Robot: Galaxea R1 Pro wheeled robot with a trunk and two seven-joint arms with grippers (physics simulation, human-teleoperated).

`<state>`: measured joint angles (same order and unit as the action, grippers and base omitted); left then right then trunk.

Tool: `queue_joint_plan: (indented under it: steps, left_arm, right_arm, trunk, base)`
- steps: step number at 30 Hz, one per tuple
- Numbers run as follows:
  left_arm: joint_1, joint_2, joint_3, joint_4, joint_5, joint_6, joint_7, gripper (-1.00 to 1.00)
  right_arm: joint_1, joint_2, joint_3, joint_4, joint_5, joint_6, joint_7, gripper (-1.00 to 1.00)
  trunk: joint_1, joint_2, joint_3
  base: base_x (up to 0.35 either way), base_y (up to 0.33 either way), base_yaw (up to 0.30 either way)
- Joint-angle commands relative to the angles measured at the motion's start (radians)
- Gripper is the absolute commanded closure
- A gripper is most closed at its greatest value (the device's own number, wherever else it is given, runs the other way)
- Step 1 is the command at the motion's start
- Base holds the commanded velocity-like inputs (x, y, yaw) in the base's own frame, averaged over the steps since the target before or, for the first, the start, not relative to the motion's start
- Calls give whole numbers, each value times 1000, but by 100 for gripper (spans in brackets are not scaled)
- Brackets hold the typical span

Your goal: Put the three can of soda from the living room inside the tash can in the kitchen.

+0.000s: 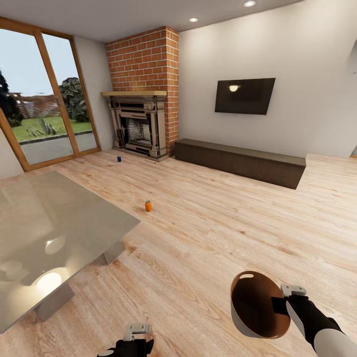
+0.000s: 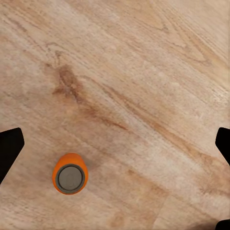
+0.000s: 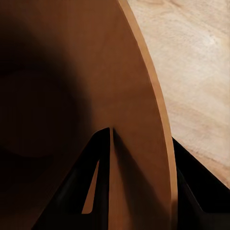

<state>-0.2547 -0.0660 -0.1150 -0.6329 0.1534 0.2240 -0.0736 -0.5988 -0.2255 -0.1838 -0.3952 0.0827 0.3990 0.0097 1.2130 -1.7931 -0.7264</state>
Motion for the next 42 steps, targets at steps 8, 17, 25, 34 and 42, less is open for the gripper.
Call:
queue_joint_plan:
  steps: [8,17,25,34,42]
  left_arm:
    - [0,0,0,0,0,0,0,-100]
    - [-19,23,4,34,8,0,16,-100]
    - [-51,34,49,344,103,-2,27,-100]
    - [-53,34,62,358,121,-1,23,-100]
    - [-54,34,62,348,121,-9,26,-100]
  right_arm:
    - [-1,0,-2,-1,-5,0,5,100]
    - [-32,-3,-14,-27,-1,35,-5,100]
    - [-310,-3,-8,-80,2,446,-8,100]
    - [-314,1,-6,-82,3,468,-5,100]
    - [-313,2,-5,-82,3,469,-5,100]
  trunk:
    - [0,0,0]
    - [0,0,0]
    - [0,0,0]
    - [0,0,0]
    - [0,0,0]
  base:
    - [0,0,0]
    - [0,0,0]
    - [0,0,0]
    - [0,0,0]
    - [0,0,0]
